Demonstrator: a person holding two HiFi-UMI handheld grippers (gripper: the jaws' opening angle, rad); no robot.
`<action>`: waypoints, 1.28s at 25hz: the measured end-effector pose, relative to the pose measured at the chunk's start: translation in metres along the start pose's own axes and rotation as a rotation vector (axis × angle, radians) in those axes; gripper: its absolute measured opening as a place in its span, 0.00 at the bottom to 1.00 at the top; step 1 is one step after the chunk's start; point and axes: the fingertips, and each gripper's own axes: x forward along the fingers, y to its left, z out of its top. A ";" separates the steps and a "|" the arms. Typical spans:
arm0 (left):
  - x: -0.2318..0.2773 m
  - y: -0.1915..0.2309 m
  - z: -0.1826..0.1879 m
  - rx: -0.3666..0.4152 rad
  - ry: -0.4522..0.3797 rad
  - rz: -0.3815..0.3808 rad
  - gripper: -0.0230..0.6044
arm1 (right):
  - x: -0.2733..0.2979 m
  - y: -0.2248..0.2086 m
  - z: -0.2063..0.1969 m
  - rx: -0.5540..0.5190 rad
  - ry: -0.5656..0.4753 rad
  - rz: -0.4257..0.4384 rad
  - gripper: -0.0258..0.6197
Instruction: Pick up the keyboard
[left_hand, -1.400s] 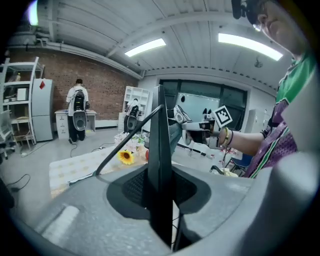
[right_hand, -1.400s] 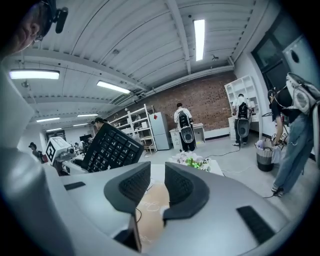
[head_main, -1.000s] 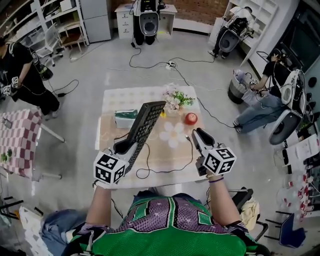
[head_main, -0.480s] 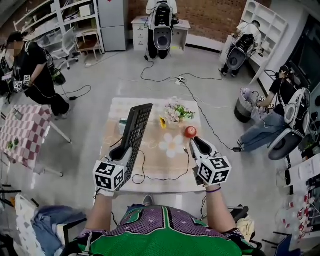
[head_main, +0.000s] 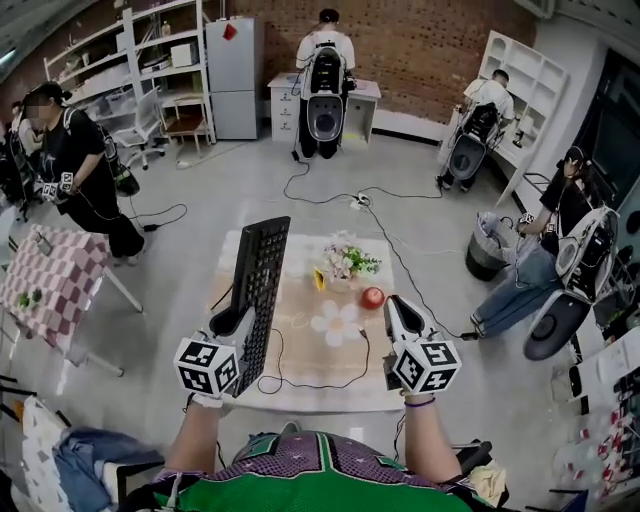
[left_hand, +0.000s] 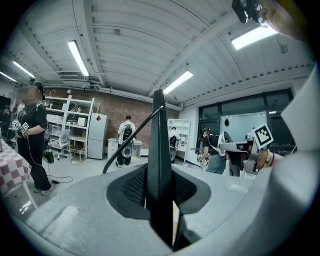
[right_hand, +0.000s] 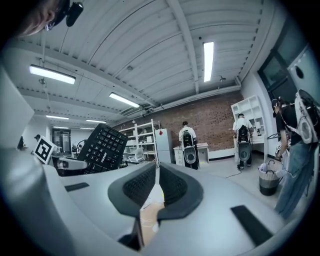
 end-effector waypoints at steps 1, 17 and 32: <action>0.000 0.002 0.004 0.000 -0.012 -0.007 0.20 | -0.002 -0.001 0.002 -0.001 -0.007 0.002 0.07; -0.018 -0.017 0.055 -0.006 -0.148 -0.002 0.20 | -0.034 -0.021 0.032 -0.012 -0.089 -0.027 0.04; -0.032 -0.022 0.049 -0.025 -0.183 0.021 0.20 | -0.042 -0.020 0.027 -0.083 -0.071 -0.058 0.04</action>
